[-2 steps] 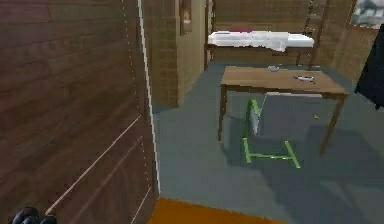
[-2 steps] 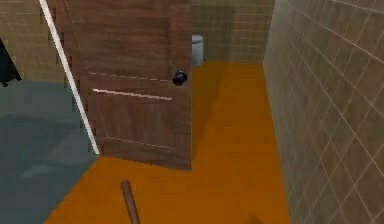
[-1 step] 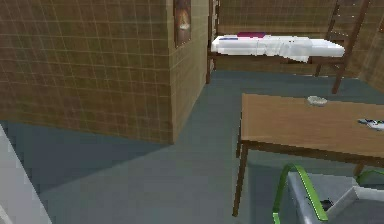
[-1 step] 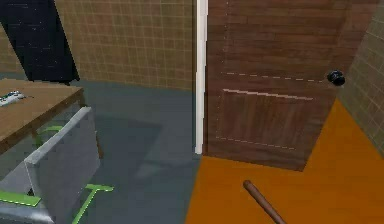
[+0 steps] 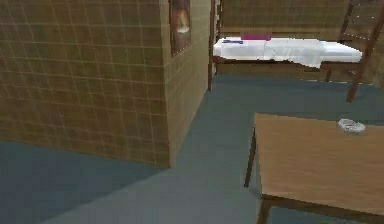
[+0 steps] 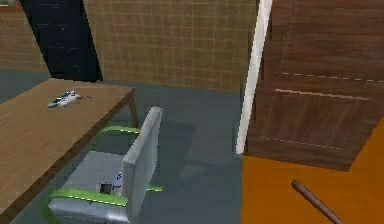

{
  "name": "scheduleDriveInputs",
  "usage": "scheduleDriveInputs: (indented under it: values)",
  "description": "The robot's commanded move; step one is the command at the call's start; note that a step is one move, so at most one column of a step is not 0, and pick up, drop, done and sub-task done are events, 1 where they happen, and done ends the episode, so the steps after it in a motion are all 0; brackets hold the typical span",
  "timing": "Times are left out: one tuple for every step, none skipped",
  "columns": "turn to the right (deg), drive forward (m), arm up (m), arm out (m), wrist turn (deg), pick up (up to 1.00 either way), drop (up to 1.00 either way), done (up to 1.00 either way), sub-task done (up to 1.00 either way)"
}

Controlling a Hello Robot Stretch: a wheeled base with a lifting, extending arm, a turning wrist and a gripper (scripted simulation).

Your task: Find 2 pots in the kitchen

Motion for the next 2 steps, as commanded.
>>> scheduleDriveInputs:
  values:
    - [-45.0,0.00,0.00,0.00,0.0,0.00,0.00,0.00,0.00]
    - [-12.0,0.00,0.00,0.00,0.0,0.00,0.00,0.00,0.00]
